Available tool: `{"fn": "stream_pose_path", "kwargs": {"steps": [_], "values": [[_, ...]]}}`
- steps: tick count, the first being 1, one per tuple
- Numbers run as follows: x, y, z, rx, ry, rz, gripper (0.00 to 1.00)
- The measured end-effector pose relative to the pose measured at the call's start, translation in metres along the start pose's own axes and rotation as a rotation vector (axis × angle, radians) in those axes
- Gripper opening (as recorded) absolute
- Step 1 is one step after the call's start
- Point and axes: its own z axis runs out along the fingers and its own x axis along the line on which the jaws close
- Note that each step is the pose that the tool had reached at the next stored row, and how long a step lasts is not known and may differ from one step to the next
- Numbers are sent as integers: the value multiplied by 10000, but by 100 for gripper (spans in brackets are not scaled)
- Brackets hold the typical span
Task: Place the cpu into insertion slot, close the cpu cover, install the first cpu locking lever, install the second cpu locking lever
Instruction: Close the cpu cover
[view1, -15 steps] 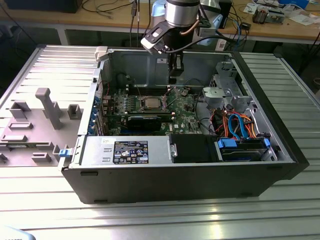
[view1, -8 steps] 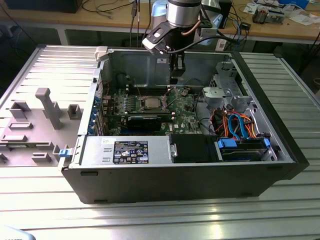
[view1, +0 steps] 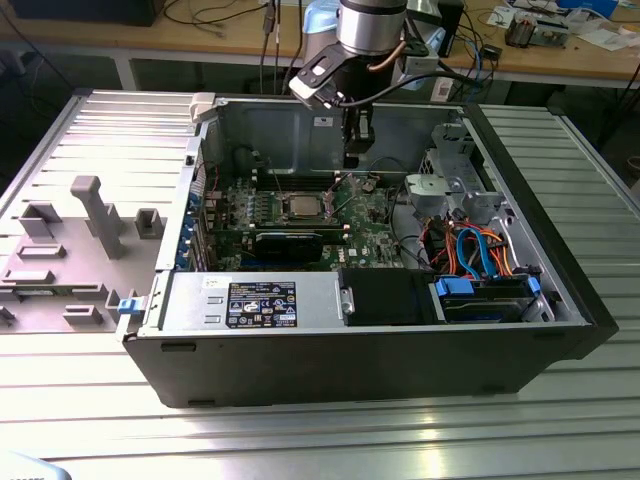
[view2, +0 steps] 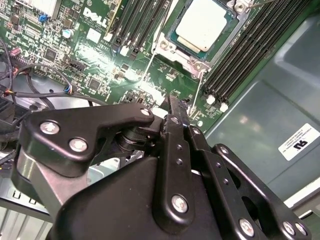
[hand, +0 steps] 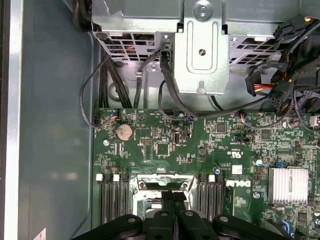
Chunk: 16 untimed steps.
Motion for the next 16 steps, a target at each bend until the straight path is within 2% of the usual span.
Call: {"fn": "stream_pose_path", "kwargs": {"steps": [16], "values": [[21,173,16,0,-2,0,11]]}}
